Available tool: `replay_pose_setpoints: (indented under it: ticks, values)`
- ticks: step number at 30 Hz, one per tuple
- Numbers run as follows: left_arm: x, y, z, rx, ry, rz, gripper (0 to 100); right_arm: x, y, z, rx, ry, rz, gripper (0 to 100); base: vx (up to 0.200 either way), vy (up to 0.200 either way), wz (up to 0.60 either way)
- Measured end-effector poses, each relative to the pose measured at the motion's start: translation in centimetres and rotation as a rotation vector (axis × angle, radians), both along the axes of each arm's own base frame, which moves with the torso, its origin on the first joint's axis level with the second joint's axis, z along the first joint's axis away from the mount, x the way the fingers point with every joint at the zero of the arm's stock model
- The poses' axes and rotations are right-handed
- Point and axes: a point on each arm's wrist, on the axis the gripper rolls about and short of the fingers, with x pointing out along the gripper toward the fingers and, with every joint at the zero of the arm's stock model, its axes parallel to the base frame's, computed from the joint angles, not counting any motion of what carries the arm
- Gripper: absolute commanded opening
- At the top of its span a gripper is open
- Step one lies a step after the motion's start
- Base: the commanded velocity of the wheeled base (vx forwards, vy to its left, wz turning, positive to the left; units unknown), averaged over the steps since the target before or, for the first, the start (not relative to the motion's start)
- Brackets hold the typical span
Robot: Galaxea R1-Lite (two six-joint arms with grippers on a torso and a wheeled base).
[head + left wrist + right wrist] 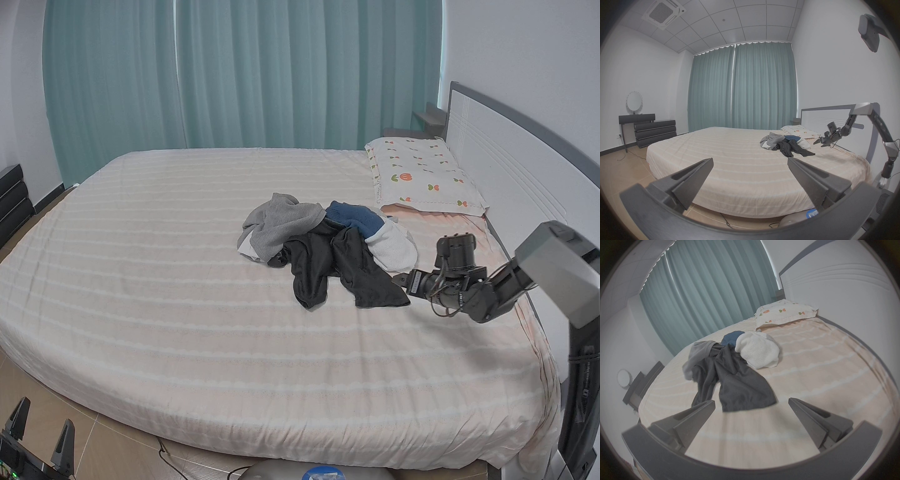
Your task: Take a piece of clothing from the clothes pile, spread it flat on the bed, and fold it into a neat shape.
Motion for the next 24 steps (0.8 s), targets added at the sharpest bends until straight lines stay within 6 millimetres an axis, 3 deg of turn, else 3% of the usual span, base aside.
replay_pose_setpoints:
  ticks: [4, 10, 23, 24]
  values:
    - [0.0, 0.0, 0.0, 0.002, 0.0, 0.002, 100, 3.1, 1.6, -3.0, 0.014, -0.021, -0.056, 100, 0.0, 0.0, 0.0]
    - [0.0, 0.0, 0.0, 0.004, 0.0, 0.003, 100, 5.7, 3.3, -6.2, 0.003, 0.008, -0.102, 100, 0.0, 0.0, 0.0]
    - [0.0, 0.0, 0.0, 0.006, 0.0, 0.004, 100, 6.6, 4.2, -8.8, 0.034, 0.048, -0.144, 100, 0.0, 0.0, 0.0]
    - [0.0, 0.0, 0.0, 0.006, 0.0, 0.004, 100, 6.6, 4.3, -8.8, 0.034, 0.047, -0.143, 0, 0.0, 0.0, 0.0]
